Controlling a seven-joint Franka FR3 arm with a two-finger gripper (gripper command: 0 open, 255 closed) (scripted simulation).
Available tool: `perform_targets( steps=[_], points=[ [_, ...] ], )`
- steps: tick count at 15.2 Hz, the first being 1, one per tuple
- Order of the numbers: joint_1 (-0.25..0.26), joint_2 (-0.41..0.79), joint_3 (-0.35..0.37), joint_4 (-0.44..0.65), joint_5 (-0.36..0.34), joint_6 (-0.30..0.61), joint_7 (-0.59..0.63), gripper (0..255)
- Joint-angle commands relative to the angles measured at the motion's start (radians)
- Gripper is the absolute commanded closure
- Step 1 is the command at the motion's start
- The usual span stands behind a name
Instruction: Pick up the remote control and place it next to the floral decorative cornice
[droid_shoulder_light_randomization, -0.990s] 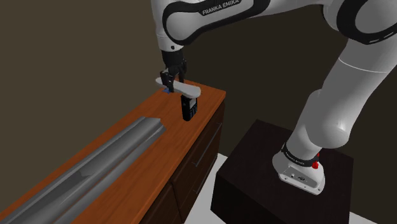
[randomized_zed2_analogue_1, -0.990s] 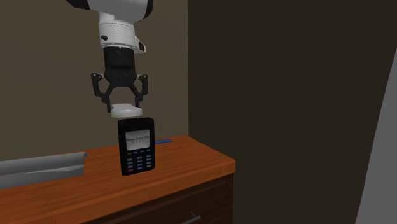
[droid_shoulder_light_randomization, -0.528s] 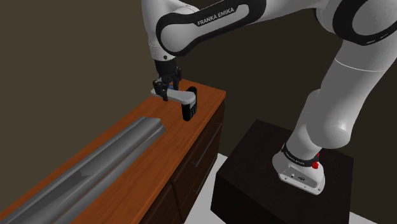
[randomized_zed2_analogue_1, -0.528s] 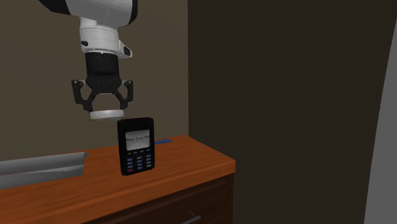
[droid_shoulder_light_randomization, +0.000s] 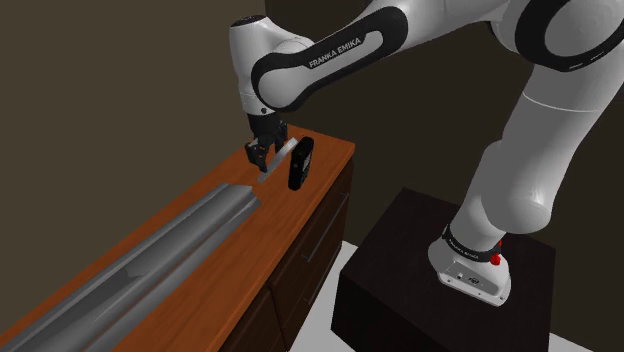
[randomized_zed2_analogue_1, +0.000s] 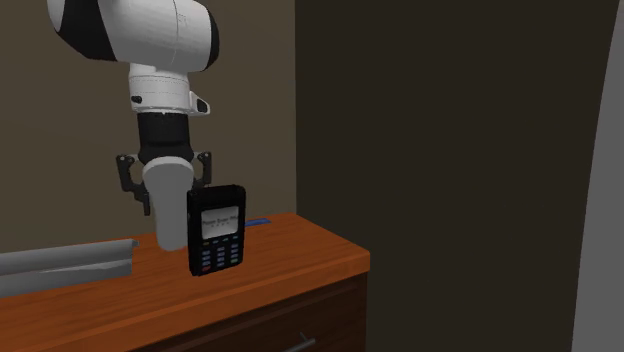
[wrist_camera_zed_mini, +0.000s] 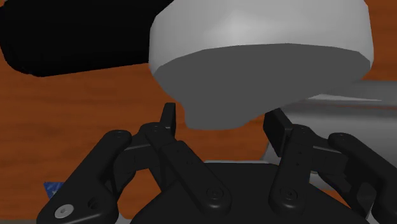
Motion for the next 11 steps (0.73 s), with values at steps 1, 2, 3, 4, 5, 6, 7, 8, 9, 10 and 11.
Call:
perform_targets(
  steps=[1,2,3,4,5,6,7,8,9,10,11],
  points=[
    [0.001,0.012,0.001,-0.013,-0.003,0.025,0.004,255],
    [0.001,0.017,0.000,-0.020,-0.004,0.038,0.005,255],
    [0.001,0.022,0.000,-0.028,-0.006,0.050,0.006,255],
    [0.002,0.027,0.000,-0.036,-0.007,0.063,0.007,255],
    [0.002,0.033,0.000,-0.043,-0.009,0.075,0.008,255],
    [0.002,0.038,0.000,-0.050,-0.010,0.088,0.009,255],
    [0.002,0.044,0.000,-0.057,-0.012,0.100,0.010,255],
    [0.002,0.050,-0.001,-0.063,-0.013,0.113,0.012,255],
    [0.003,0.056,-0.001,-0.070,-0.015,0.125,0.013,255],
    [0.003,0.063,-0.001,-0.076,-0.017,0.138,0.014,255],
    [0.003,0.069,-0.001,-0.082,-0.019,0.150,0.016,255]
  ],
)
